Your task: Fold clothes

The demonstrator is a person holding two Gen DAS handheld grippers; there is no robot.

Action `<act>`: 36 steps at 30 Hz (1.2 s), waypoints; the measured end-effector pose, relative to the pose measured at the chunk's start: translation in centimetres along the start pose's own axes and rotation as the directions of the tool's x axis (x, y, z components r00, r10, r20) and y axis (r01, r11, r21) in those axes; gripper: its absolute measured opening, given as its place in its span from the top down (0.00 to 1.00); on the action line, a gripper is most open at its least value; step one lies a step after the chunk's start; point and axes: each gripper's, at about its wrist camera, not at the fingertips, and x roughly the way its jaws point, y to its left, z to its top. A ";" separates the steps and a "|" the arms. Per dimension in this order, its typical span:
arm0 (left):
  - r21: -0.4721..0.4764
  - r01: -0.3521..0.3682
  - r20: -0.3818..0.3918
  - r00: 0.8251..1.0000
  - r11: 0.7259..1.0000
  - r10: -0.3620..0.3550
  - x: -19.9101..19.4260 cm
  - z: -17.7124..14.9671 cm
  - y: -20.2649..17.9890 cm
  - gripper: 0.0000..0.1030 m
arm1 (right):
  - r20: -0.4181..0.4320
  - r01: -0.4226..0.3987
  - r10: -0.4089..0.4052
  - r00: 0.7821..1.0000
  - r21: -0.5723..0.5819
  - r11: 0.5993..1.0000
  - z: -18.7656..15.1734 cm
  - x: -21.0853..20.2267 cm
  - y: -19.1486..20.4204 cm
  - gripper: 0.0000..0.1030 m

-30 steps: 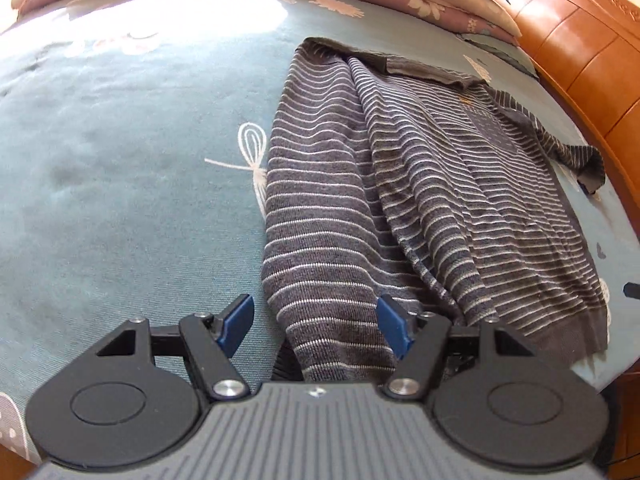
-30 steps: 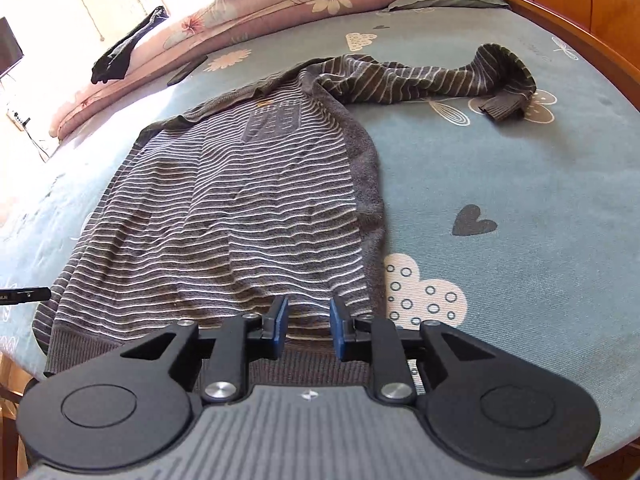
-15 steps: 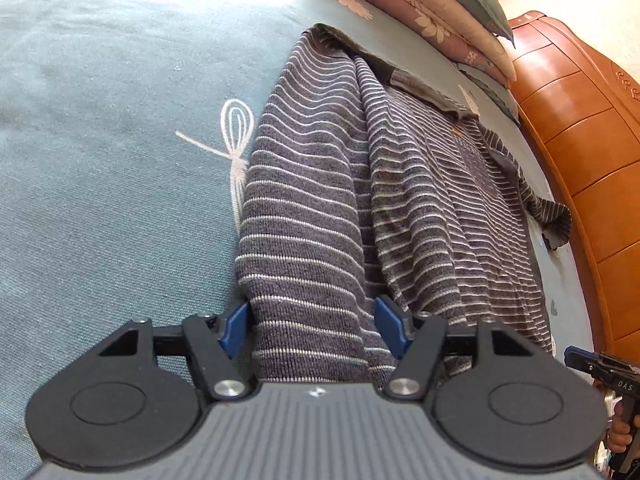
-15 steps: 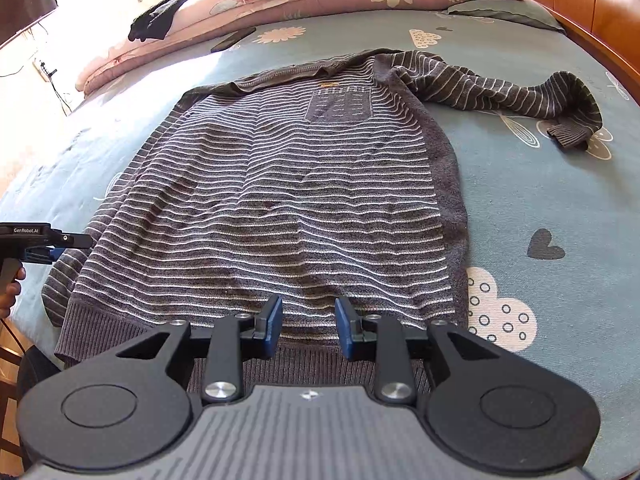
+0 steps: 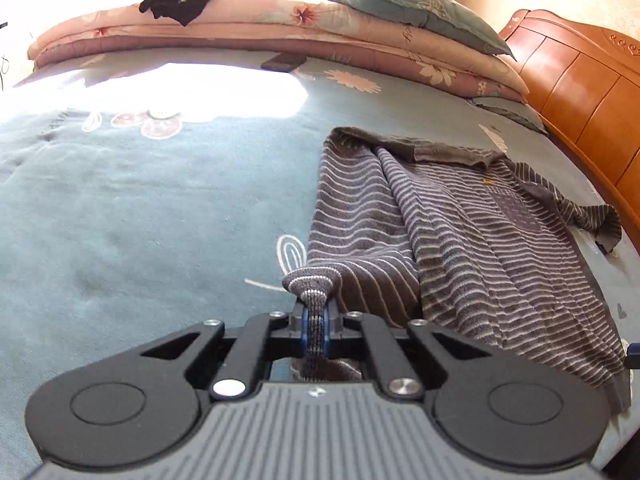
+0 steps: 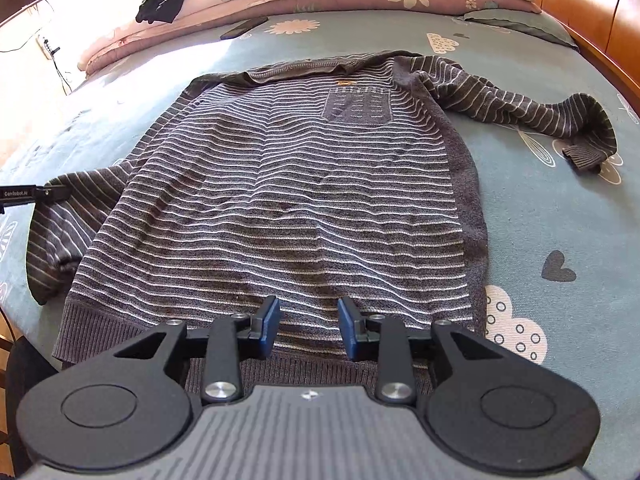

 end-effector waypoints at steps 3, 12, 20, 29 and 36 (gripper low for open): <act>0.002 -0.051 0.042 0.998 0.999 0.051 -0.8 2.1 1.4 0.96 | 0.002 0.002 -0.002 1.000 -0.016 1.000 0.3 0.1 0.7 0.63; -0.092 -0.158 0.135 0.976 0.983 0.170 -0.8 8.8 5.9 0.96 | 0.002 0.008 -0.008 1.000 -0.035 0.999 1.5 1.3 2.1 0.59; -0.193 -0.266 0.157 0.942 0.944 0.297 1.7 16.0 9.9 0.96 | -0.019 0.016 -0.017 1.000 -0.037 0.999 2.7 3.5 2.3 0.56; -0.284 -0.396 0.150 0.881 0.873 0.448 4.6 22.1 14.9 0.96 | -0.058 0.030 -0.032 0.998 -0.030 0.999 4.2 6.7 2.5 0.56; -0.289 -0.457 0.154 0.845 0.841 0.512 7.8 24.9 16.4 0.96 | -0.102 0.039 -0.039 0.994 -0.008 0.999 4.8 9.7 2.4 0.56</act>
